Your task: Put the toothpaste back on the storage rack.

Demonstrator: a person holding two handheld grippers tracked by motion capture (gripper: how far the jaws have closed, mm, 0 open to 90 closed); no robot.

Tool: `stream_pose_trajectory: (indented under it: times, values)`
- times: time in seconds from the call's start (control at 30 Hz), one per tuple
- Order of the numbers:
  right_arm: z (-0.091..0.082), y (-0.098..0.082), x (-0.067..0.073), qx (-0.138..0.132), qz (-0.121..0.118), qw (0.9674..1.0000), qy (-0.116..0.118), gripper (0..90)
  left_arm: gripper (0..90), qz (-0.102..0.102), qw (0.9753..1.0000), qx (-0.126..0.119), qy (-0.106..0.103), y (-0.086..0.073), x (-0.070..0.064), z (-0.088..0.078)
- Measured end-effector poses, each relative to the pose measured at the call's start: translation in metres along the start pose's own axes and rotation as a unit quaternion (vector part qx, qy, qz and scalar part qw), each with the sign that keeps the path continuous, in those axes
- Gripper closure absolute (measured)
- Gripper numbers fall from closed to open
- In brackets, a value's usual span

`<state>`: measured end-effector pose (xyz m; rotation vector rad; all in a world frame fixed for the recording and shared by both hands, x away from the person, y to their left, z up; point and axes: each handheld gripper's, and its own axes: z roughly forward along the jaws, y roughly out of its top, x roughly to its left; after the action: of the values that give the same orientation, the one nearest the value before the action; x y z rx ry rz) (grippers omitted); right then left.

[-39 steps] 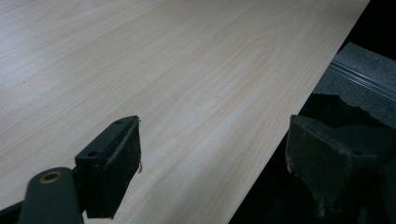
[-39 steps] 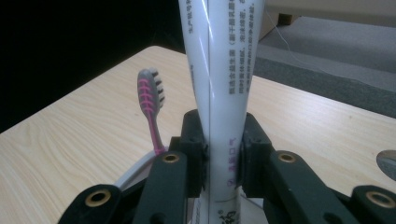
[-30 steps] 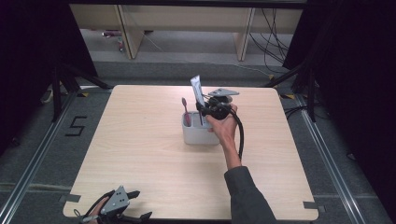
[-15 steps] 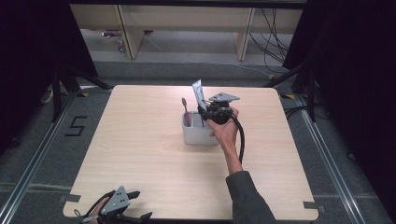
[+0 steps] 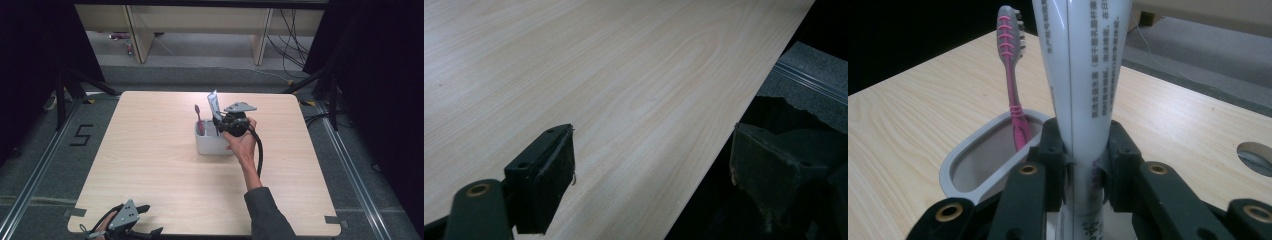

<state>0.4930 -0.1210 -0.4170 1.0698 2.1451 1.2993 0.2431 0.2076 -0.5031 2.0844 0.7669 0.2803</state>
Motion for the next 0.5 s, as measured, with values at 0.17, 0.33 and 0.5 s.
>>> stream_pose_trajectory:
  times: [0.17, 0.33, 0.5]
  values:
    - [-0.0013, -0.0038, -0.0003, 0.007, -0.004, 1.0000, -0.005, 72.7, 17.9, -0.007, 1.0000, -0.004, 0.001, -0.0005, 0.0004, 0.0004]
    - [-0.0010, -0.0078, 0.0027, 0.007, -0.003, 1.0000, 0.001, 72.6, 17.9, -0.004, 1.0000, -0.006, -0.001, -0.0004, 0.0004, 0.0001]
    - [-0.0036, -0.0069, 0.0047, 0.008, -0.031, 0.9995, 0.002, 71.5, 18.0, -0.007, 1.0000, -0.001, 0.004, -0.0004, 0.0009, -0.0002]
